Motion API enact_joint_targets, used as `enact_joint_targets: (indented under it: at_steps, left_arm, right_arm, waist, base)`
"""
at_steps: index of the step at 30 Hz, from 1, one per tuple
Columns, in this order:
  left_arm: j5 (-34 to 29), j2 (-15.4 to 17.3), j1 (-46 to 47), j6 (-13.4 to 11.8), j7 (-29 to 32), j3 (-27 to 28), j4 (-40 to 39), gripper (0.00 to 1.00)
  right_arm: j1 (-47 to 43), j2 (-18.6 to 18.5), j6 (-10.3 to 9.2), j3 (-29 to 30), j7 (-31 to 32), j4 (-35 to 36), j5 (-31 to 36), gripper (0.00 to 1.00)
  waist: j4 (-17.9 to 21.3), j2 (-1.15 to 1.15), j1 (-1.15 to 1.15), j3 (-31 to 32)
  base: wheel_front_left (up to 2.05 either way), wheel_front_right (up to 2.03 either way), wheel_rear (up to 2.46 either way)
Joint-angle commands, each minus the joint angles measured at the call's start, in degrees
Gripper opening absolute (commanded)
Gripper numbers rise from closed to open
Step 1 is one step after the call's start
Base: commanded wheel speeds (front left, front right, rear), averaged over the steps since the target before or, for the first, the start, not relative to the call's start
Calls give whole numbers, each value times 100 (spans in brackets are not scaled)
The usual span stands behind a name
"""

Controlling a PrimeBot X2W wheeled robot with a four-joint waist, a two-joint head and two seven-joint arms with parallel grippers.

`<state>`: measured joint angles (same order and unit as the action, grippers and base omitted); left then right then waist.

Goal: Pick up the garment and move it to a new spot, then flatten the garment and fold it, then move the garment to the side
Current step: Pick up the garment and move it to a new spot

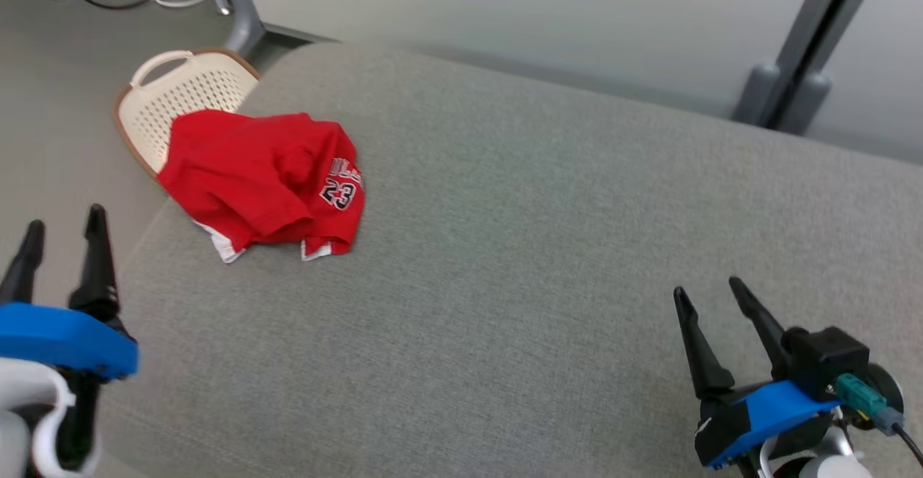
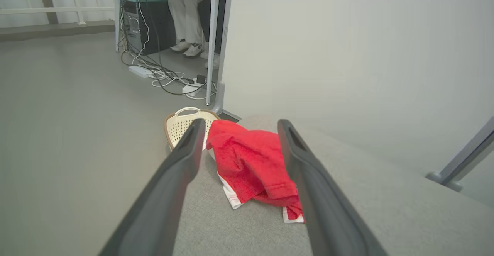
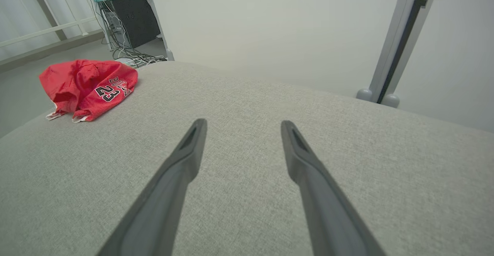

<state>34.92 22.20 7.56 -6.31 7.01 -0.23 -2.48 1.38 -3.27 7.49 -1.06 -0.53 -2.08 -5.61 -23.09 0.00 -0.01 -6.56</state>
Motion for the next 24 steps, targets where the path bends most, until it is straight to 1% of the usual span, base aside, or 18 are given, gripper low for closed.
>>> enact_joint_targets:
  at_steps: [1, 8, 9, 13, 14, 17, 19, 20, 24]
  left_arm:
    - [167, 135, 245, -9, 229, 127, 128, 100]
    - [1026, 398, 1067, -88, 904, 788, 817, 100]
    - [1067, 490, 1133, -130, 978, 867, 905, 100]
    - [1398, 650, 1503, -205, 1222, 1159, 1373, 100]
    - [1432, 732, 1564, -208, 1263, 1226, 1488, 100]
    - [1591, 823, 1772, -210, 1362, 1361, 1871, 100]
    - [1636, 923, 1891, -314, 1470, 1439, 2149, 100]
    - [1603, 982, 1921, -316, 1519, 1401, 2265, 100]
    - [1797, 1021, 2102, -360, 1696, 1505, 2679, 100]
  right_arm:
    - [181, -83, 1, -57, 29, 80, 27, 100]
    - [603, -295, 1, -194, 146, 369, 53, 100]
    - [675, -320, 1, -225, 177, 434, 55, 100]
    - [920, -426, 1, -237, 222, 635, 57, 100]
    - [971, -439, 1, -254, 226, 692, 64, 100]
    - [1085, -450, 1, -228, 220, 798, 81, 100]
    - [1157, -464, 1, -235, 200, 856, 69, 100]
    - [1178, -464, 2, -250, 186, 859, 59, 100]
    - [1224, -389, 1, -234, 75, 868, 28, 100]
  waist:
    - [318, 0, 1, -422]
    - [827, 0, 1, -1270]
    - [926, 0, 1, -1432]
    - [1274, 0, 1, -1990]
    - [1361, 0, 1, -2126]
    - [1595, 0, 1, -2470]
    - [1739, 0, 1, -2688]
    - [1809, 0, 1, -2758]
    - [2056, 0, 1, -2916]
  base:
    - [0, 0, 0]
    - [0, 0, 0]
    - [0, 0, 0]
    - [0, 0, 0]
    - [0, 0, 0]
    - [0, 0, 0]
    - [0, 0, 0]
    - [0, 0, 0]
    - [0, 0, 0]
